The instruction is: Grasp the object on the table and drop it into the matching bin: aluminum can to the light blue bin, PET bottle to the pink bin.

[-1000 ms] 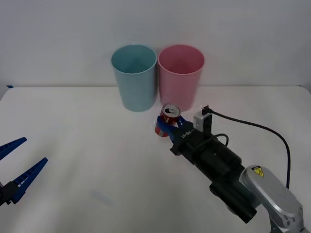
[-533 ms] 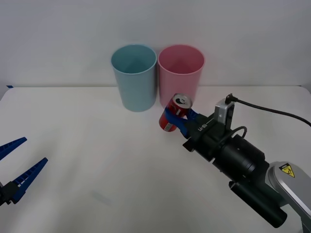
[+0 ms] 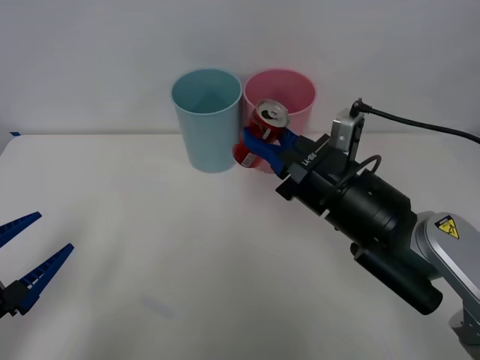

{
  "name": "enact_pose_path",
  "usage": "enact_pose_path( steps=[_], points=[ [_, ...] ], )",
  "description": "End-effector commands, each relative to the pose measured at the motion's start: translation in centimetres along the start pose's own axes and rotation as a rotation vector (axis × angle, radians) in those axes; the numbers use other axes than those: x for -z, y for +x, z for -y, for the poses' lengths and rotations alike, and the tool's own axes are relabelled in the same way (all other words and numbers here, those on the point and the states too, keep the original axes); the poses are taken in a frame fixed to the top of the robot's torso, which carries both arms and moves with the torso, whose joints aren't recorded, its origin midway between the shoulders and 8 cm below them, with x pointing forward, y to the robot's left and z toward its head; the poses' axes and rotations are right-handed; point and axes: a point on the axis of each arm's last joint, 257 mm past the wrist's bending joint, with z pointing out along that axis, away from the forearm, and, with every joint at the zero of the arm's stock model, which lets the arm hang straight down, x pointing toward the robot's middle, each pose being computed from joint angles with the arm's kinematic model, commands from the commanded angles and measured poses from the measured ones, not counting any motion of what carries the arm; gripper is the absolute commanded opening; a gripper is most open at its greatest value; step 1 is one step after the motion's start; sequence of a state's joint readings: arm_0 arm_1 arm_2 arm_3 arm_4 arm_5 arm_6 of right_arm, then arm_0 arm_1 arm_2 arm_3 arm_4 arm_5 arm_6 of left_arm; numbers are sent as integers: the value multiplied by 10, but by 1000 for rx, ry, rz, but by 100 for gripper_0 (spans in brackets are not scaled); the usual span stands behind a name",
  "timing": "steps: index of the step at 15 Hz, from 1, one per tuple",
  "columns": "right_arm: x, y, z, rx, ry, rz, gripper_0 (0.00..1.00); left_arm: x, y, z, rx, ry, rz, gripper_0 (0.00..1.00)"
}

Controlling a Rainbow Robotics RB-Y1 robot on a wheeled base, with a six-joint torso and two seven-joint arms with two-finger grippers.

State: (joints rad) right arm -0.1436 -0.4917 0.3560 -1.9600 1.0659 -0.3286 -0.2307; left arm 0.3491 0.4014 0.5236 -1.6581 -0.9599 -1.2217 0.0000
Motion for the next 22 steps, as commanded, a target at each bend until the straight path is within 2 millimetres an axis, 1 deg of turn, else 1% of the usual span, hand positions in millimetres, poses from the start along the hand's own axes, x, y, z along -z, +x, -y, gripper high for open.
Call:
enact_pose_path(
  steps=[1, 4, 9, 10, 12, 14, 18, 22],
  points=[
    [-20, -12, 8, 54, -17, 5, 0, 0, 0, 0, 0, 0, 0, 100],
    [-52, -18, 22, 114, -19, 3, 0, 0, 0, 0, 0, 0, 0, 100],
    [-106, -15, 56, 147, 24, -18, 0, 0, 0, 0, 0, 0, 0, 100],
    [-119, -14, 64, 162, 37, -28, 0, 0, 0, 0, 0, 0, 0, 100],
    [-140, -16, 76, 177, 60, -35, 0, 0, 0, 0, 0, 0, 0, 100],
    [-162, -14, 86, 165, 84, -48, 0, 0, 0, 0, 0, 0, 0, 100],
    [-195, -3, 106, 162, 168, -77, 0, 0, 0, 0, 0, 0, 0, 100],
    [-221, 4, 120, 163, 246, -108, 0, 0, 0, 0, 0, 0, 0, 100]
  ],
)
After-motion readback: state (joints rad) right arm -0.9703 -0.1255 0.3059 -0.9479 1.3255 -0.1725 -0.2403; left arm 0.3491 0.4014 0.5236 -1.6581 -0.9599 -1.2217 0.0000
